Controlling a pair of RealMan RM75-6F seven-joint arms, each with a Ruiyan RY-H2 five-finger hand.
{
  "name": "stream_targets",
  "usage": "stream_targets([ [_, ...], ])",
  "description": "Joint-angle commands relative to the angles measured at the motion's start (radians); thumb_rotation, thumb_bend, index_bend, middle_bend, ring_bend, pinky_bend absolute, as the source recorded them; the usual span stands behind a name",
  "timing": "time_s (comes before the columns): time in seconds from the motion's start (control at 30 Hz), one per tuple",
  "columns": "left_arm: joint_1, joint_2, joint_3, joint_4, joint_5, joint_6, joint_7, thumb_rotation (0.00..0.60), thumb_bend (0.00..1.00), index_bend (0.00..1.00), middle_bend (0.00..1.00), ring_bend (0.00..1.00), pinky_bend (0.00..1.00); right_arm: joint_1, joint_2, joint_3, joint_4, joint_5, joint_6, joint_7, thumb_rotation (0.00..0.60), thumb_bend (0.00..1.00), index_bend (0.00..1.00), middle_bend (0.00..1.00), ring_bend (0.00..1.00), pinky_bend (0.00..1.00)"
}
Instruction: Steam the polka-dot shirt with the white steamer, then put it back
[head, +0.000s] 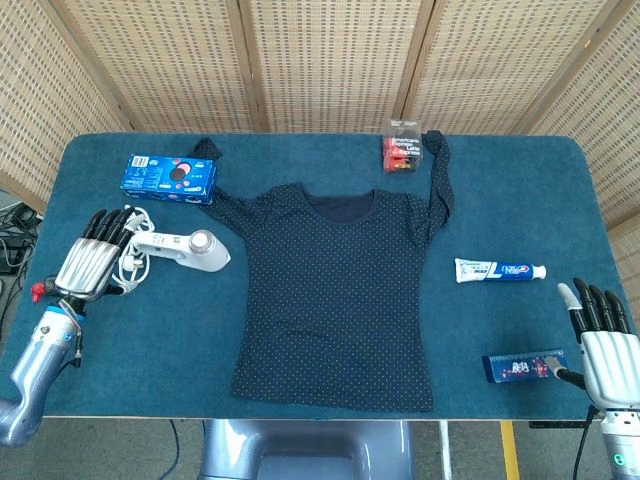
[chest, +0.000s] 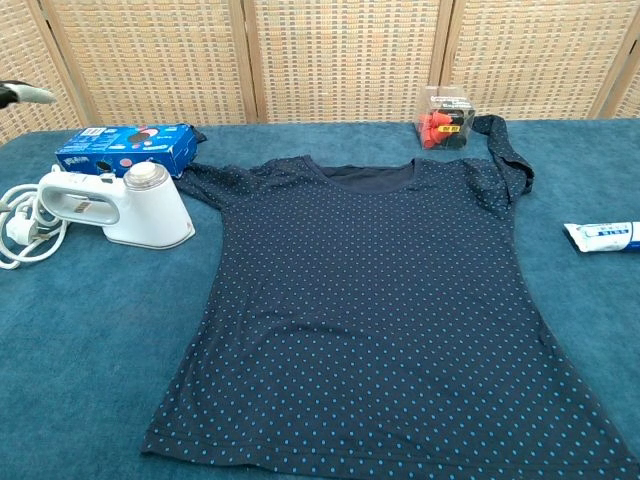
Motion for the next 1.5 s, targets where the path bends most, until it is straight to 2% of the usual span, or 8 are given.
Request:
stream_targets([
  [0.03,-0.111,-0.126,0.008,0.256,0.079,-0.096,-0.159,0.600,0.00,0.00,0.00,0.00,0.00,0.008,-0.007,0.005,0.009,0.018,-0.019,-0.005,0.600,0.00,0.02,0.00,0.00,0.00],
  [0.17,-0.146,-0.186,0.018,0.374,0.086,-0.146,-0.203,0.600,0.02,0.00,0.00,0.00,0.00,0.014,-0.012,0.006,0.015,0.029,-0.033,-0.010,0.600,0.00,0.02,0.00,0.00,0.00],
  [0.47,-0.190,-0.311,0.050,0.577,0.115,-0.188,-0.330,0.600,0.23,0.00,0.00,0.00,0.00,0.021,-0.017,0.012,0.026,0.053,-0.051,-0.006,0.600,0.00,0.02,0.00,0.00,0.00],
  [0.7,-0.231,-0.401,0.061,0.717,0.127,-0.212,-0.396,0.600,0.33,0.00,0.00,0.00,0.00,0.022,-0.014,0.011,0.025,0.055,-0.054,0.002,0.600,0.00,0.02,0.00,0.00,0.00],
  [0.93,-0.257,-0.437,0.068,0.785,0.130,-0.223,-0.422,0.600,0.33,0.00,0.00,0.00,0.00,0.022,-0.010,0.012,0.028,0.062,-0.058,0.014,0.600,0.00,0.02,0.00,0.00,0.00],
  [1.5,-0.305,-0.530,0.075,0.946,0.114,-0.311,-0.378,0.600,0.34,0.00,0.00,0.00,0.00,0.026,-0.014,0.002,0.028,0.054,-0.067,0.010,0.600,0.00,0.02,0.00,0.00,0.00],
])
